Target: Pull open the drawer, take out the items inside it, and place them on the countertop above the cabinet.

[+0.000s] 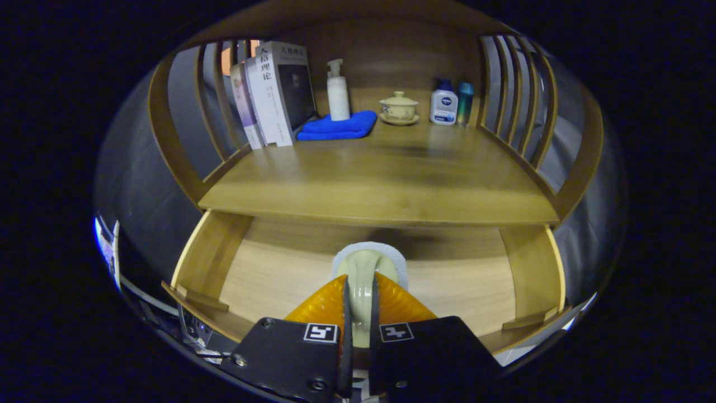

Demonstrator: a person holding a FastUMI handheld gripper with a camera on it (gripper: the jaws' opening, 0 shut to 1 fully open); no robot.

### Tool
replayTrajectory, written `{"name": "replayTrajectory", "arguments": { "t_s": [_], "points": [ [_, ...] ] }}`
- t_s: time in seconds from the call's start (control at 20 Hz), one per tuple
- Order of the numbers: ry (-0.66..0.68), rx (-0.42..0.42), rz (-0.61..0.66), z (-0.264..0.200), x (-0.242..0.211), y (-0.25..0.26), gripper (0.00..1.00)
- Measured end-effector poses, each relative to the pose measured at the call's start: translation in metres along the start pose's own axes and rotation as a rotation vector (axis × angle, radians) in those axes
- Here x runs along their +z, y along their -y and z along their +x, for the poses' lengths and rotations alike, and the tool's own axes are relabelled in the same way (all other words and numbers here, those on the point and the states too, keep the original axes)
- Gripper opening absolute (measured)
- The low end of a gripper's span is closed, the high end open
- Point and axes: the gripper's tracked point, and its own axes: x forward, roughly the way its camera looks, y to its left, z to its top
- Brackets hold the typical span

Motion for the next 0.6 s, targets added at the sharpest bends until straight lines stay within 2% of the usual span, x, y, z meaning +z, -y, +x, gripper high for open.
{"name": "replayTrajectory", "arguments": {
  "t_s": [0.25,0.6],
  "points": [
    [0.057,0.026,0.002,-0.024,0.029,-0.004,0.14],
    [0.116,0.013,0.041,-0.015,0.100,0.001,0.14]
  ]
}}
